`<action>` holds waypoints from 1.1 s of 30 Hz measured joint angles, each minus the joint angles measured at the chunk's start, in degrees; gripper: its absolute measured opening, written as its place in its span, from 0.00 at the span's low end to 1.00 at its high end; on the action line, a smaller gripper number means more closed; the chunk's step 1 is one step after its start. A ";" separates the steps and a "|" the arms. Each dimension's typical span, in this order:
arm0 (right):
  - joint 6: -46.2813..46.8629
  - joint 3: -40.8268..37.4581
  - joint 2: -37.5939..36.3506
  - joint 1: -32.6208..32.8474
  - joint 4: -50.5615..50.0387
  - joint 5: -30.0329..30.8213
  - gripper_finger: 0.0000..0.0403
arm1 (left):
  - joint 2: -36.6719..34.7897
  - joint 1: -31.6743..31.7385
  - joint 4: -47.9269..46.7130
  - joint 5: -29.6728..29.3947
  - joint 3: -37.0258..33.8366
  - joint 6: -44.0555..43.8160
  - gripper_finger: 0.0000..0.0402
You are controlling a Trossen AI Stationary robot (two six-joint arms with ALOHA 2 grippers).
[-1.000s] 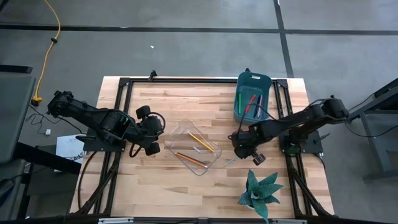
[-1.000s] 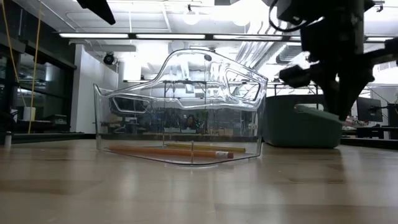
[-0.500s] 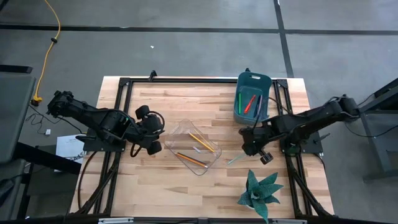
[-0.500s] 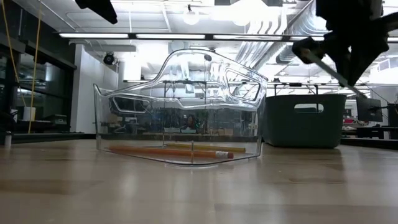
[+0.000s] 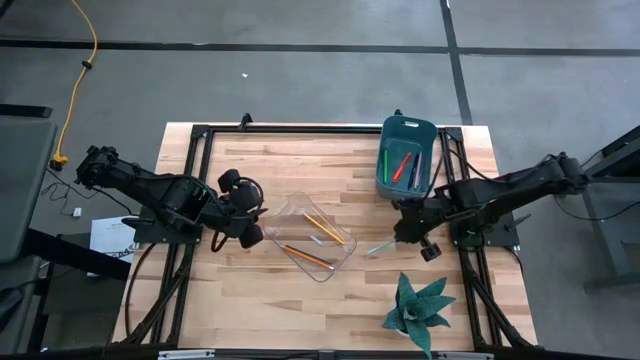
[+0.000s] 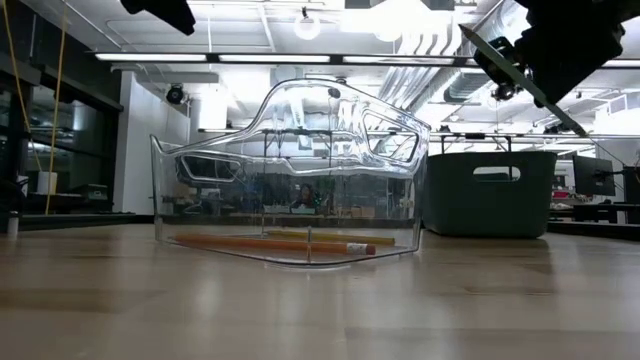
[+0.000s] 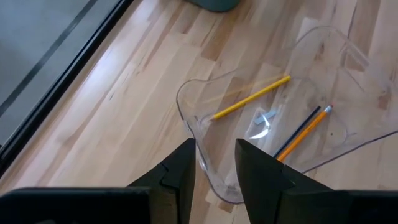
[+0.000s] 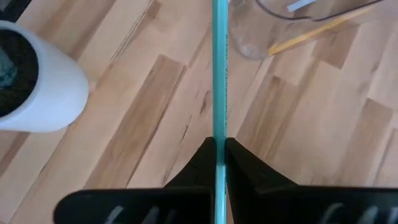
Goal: Sort pens & pencils
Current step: Put the blue pencil into the transparent bin
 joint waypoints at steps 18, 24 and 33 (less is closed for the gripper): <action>0.29 3.11 -1.54 -3.46 7.95 3.00 0.00 | 0.00 -0.01 1.10 0.52 0.00 0.01 0.25; 2.64 8.86 0.77 -6.63 12.15 2.95 0.00 | 0.10 0.01 1.05 0.55 0.00 1.15 0.25; 3.16 17.77 10.48 -7.13 12.76 2.78 0.00 | 0.15 0.01 -0.51 -0.24 -0.02 1.65 0.25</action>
